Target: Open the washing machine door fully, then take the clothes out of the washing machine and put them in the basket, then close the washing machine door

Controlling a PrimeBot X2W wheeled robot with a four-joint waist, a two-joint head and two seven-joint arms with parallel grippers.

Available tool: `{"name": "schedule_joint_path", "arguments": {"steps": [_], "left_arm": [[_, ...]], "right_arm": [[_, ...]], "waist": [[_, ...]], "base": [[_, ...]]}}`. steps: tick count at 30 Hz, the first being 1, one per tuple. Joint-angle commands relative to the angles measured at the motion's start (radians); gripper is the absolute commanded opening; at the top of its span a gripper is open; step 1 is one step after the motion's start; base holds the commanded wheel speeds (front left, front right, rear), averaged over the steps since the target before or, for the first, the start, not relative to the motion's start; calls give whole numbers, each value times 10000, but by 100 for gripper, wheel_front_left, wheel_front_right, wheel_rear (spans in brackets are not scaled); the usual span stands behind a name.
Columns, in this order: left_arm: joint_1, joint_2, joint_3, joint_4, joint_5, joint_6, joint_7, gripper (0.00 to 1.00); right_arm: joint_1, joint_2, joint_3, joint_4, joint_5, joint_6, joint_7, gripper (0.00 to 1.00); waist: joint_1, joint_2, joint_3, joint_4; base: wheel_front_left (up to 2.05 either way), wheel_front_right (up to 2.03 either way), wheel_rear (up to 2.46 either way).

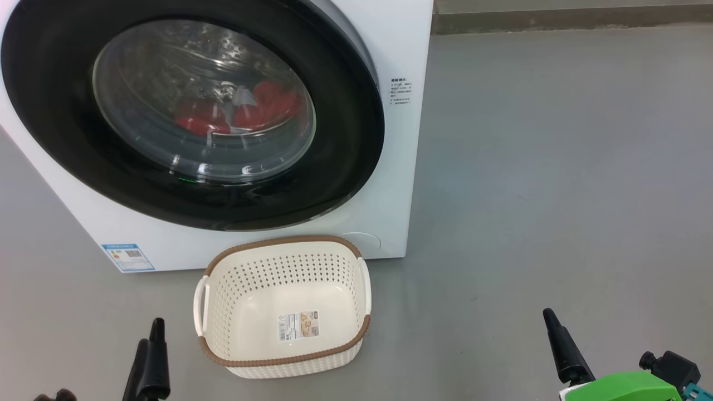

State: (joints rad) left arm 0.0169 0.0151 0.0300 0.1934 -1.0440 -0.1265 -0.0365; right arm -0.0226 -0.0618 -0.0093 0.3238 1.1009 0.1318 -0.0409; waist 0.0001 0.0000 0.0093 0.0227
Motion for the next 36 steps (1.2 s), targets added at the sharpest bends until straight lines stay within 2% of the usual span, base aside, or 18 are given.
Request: {"name": "schedule_joint_path", "arguments": {"steps": [1, 36], "left_arm": [[-55, 167, 112, -352, 323, -18, -107, 100], [270, 249, -35, -1294, 4300, 8, -1104, 100]], "right_arm": [[-435, -68, 180, -279, -303, -5, -123, 100], [-586, -213, 685, -478, -3975, -8, -1092, 100]], "waist": [[0, 0, -3, 4], [-1, 0, 104, 65]], "base": [[0, 0, 0], [0, 0, 0]]}}
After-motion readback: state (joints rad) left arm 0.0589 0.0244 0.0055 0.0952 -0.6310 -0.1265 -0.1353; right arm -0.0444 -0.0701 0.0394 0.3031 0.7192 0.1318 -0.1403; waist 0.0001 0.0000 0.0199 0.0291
